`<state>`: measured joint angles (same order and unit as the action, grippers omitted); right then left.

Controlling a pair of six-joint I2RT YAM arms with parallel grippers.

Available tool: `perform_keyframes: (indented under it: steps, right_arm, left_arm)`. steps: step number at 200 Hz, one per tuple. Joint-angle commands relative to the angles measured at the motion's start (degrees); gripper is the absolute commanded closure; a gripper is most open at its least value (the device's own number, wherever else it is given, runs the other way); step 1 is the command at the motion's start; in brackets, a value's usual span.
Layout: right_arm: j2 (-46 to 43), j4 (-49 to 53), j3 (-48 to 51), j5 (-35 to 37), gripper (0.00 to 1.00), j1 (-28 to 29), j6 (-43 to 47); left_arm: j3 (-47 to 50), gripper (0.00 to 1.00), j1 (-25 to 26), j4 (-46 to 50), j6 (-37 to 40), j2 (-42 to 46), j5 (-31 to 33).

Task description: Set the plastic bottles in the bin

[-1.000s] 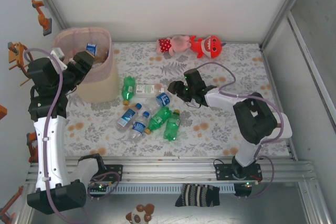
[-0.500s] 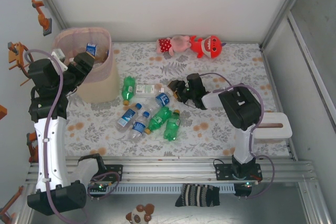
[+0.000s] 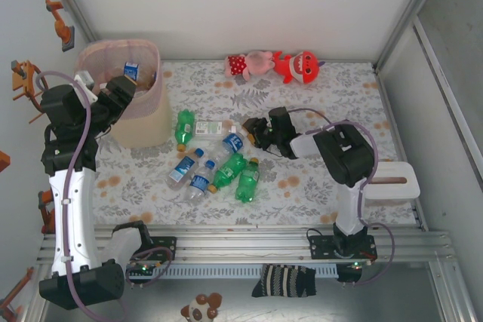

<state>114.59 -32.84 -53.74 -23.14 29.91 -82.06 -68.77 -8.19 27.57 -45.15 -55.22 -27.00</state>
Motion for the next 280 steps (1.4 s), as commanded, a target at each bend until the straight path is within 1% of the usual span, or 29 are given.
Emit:
perform_keyframes:
  steps: [1,41,82,125,167,204,220,230,249,277,280]
  right_arm:
    - [-1.72,4.86,-1.07,0.25,0.53,0.42,1.51]
    - [0.2,4.05,-2.69,-0.93,0.55,0.59,0.63]
    - [2.34,-0.9,-2.94,-2.46,0.59,0.84,-2.23]
    - [1.87,-0.91,-2.18,-1.56,0.67,0.94,-2.05]
    - [-0.41,-1.46,-1.44,-0.33,0.75,0.85,-1.74]
    - [-5.07,-1.49,-0.96,0.08,0.79,0.85,-1.98]
    - [-8.5,0.25,-0.62,0.62,0.8,0.85,-1.08]
    - [-10.45,1.55,-0.73,0.87,0.8,0.85,-0.26]
    - [-14.54,5.07,-1.34,1.23,0.8,0.85,2.48]
    - [-20.77,13.99,-4.27,1.92,0.8,0.85,9.19]
    - [-21.43,14.94,-4.66,1.95,0.81,0.85,11.22]
  left_arm:
    - [-0.25,0.23,0.36,0.18,-0.2,1.08,-0.15]
    - [-0.13,0.23,0.33,0.29,-0.37,1.35,0.1]
    - [-0.05,0.23,0.31,0.32,-0.54,1.35,0.36]
    - [0.04,0.23,0.34,0.2,-0.82,1.42,0.38]
    - [0.39,0.23,0.32,-0.91,-0.88,2.09,0.06]
    - [-0.05,0.23,0.3,-0.88,-0.61,2.38,0.01]
    - [-0.21,0.23,0.35,-0.67,-0.23,2.49,-0.11]
    - [0.25,0.23,0.32,-1.75,-0.28,2.57,-1.3]
    - [0.98,0.22,0.37,-3.9,-0.67,2.58,-3.63]
    - [1.99,0.21,1.23,-6.96,0.61,2.54,-6.49]
    - [2.08,0.21,1.36,-7.5,0.73,2.58,-7.08]
